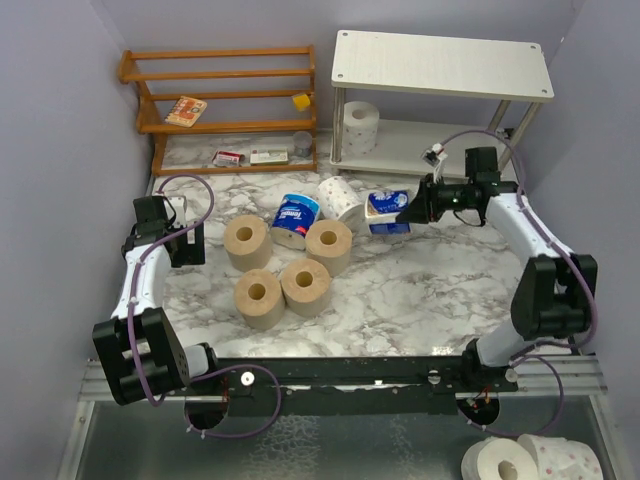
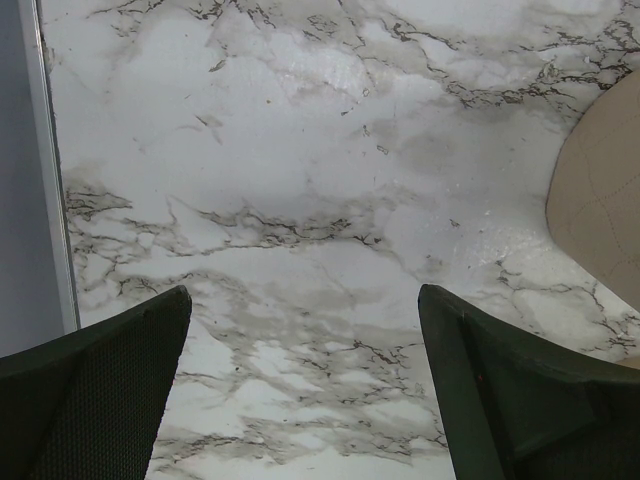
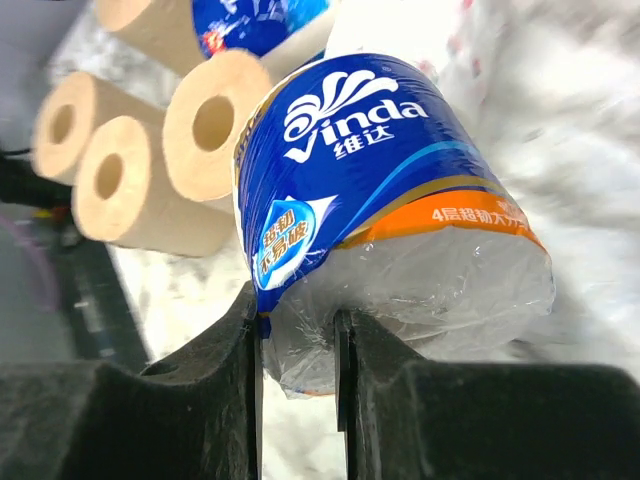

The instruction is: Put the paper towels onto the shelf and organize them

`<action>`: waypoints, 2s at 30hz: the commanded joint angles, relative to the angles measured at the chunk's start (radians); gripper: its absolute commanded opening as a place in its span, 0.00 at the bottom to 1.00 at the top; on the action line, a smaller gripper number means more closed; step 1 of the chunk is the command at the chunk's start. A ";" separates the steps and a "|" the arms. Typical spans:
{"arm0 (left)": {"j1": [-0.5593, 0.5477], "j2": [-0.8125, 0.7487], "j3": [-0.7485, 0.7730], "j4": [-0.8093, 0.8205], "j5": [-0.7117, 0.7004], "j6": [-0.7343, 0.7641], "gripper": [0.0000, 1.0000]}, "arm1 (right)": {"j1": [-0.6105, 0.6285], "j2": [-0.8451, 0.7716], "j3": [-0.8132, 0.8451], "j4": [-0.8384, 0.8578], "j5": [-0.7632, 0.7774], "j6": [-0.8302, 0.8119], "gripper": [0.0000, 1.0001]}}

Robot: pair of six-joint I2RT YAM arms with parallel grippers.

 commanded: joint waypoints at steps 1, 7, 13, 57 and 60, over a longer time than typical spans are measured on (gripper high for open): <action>0.005 -0.004 0.032 -0.001 0.000 0.002 0.99 | 0.002 -0.180 0.057 -0.025 0.248 -0.192 0.01; 0.005 -0.014 0.030 -0.002 0.007 0.003 0.99 | 0.002 -0.182 0.162 -0.061 0.359 -0.411 0.01; 0.005 -0.028 0.027 -0.002 0.016 0.005 0.99 | 0.002 -0.082 0.286 0.009 0.441 -0.552 0.01; 0.006 -0.028 0.027 -0.003 0.020 0.007 0.99 | 0.129 0.448 0.715 0.012 0.856 -0.806 0.09; 0.006 -0.032 0.027 -0.004 0.020 0.007 0.99 | 0.131 0.452 0.709 0.030 0.870 -0.811 0.10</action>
